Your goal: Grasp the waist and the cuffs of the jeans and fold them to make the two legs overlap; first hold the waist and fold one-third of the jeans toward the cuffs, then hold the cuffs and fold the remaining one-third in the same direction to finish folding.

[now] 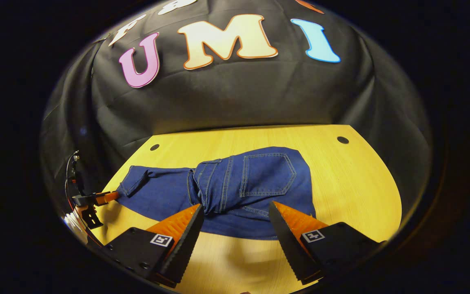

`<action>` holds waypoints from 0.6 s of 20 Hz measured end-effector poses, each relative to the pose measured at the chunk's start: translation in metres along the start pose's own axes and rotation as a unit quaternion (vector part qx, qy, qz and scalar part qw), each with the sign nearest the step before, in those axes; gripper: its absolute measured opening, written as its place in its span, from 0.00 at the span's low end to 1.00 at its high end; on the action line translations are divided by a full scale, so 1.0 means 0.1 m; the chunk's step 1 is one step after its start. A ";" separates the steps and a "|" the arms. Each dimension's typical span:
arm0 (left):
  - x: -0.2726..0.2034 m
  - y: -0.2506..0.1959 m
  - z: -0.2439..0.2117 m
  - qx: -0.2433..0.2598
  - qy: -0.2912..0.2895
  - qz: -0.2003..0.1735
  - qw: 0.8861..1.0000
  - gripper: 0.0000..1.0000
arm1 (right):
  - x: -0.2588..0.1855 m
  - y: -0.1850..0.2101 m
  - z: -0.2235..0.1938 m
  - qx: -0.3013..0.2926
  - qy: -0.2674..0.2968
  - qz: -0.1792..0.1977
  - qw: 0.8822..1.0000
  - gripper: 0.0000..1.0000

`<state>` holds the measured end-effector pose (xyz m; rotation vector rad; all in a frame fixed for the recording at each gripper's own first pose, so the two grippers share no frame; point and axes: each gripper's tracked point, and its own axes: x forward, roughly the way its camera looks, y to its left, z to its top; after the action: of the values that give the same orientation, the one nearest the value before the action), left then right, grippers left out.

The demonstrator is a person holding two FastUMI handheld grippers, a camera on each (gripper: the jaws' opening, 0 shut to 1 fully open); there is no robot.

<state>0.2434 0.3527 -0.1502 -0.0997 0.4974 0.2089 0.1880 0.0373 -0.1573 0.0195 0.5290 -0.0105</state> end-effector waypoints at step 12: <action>0.04 -0.18 0.04 -0.043 -0.012 -0.040 0.998 0.21 | -0.19 -0.12 0.02 0.017 -0.014 -0.021 1.000 0.99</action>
<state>0.2526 0.3360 -0.1475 -0.2012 0.4599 0.1539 0.1722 0.0251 -0.1461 0.0416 0.5003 -0.0609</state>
